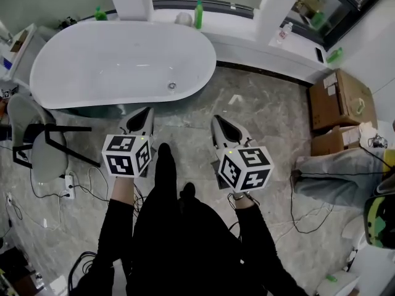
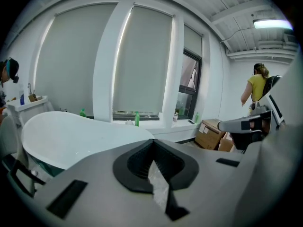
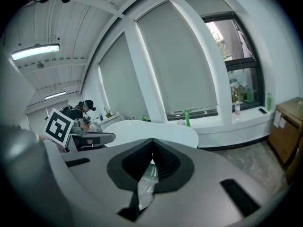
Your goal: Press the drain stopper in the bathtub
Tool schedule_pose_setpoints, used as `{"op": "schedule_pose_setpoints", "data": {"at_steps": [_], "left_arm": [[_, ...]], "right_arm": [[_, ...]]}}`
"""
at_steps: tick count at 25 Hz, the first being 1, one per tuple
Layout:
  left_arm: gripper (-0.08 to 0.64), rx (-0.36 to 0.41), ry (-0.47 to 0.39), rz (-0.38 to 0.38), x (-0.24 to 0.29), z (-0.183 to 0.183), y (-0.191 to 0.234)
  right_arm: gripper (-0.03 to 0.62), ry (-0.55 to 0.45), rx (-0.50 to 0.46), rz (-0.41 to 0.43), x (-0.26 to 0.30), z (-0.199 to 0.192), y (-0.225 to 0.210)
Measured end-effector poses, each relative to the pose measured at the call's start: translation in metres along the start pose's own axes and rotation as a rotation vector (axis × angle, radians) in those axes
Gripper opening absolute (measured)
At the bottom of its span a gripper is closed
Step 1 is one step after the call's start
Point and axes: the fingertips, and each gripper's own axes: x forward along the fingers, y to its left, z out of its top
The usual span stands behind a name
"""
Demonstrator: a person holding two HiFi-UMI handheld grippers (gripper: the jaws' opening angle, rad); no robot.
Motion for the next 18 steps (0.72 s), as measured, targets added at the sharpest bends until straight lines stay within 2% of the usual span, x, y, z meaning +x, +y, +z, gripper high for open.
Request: {"op": "schedule_pose_setpoints", "data": {"at_steps": [3,8,18], "left_arm": [[0.005,0.017,0.01,-0.009,0.017,0.004,0.001],[0.005,-0.004,0.036,-0.037,0.054,0.004,0.016],[0.005,-0.054,0.126,-0.072,0.146,0.006,0.088]], "right_arm": [[0.002,0.013,0.005,-0.006,0.013,0.001,-0.007],[0.002,0.048,0.003,-0.016,0.052,0.004,-0.018],[0.002,0.142,0.023,-0.038,0.172,0.024,-0.036]]}}
